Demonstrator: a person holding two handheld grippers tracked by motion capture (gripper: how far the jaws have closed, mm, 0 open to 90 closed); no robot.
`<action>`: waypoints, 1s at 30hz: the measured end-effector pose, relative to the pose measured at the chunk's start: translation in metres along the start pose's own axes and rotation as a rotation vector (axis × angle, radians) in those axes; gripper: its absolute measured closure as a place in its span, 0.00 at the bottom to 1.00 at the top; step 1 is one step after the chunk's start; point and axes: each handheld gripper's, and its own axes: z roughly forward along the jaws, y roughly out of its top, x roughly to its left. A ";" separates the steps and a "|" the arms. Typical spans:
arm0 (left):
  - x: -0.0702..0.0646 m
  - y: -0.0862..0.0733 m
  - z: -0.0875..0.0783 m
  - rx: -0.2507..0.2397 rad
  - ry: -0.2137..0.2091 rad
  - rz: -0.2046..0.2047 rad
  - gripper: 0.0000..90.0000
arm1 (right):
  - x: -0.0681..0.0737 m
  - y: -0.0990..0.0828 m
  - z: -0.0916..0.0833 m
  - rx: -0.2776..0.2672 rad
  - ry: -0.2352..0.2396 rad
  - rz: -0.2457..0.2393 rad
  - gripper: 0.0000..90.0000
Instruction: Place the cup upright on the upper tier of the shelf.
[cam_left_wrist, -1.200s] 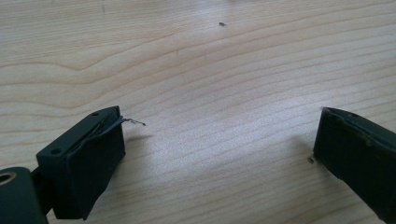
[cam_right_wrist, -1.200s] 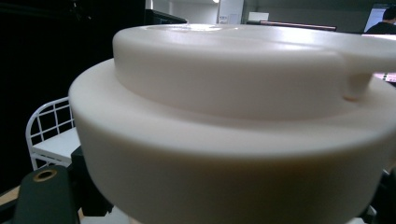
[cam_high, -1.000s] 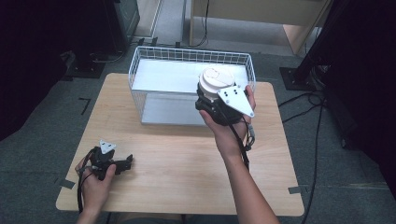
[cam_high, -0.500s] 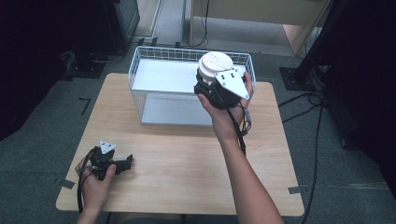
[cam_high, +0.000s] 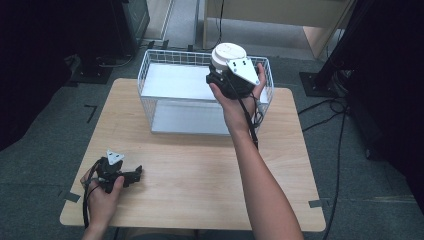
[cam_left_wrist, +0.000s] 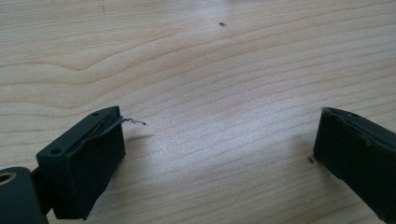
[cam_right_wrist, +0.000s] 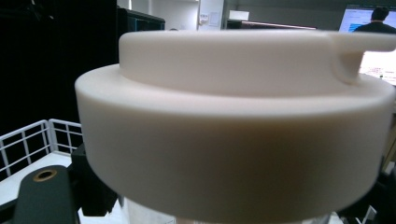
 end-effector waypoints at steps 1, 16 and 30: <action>0.000 0.000 0.000 0.000 -0.001 -0.001 0.03 | 0.000 0.001 0.006 0.008 -0.006 -0.001 0.18; 0.000 0.000 0.000 0.001 -0.001 -0.001 0.03 | 0.002 0.009 0.050 0.037 -0.010 0.055 0.17; 0.000 0.000 0.000 0.000 0.000 -0.001 0.03 | 0.022 0.012 0.077 0.046 0.025 0.026 0.17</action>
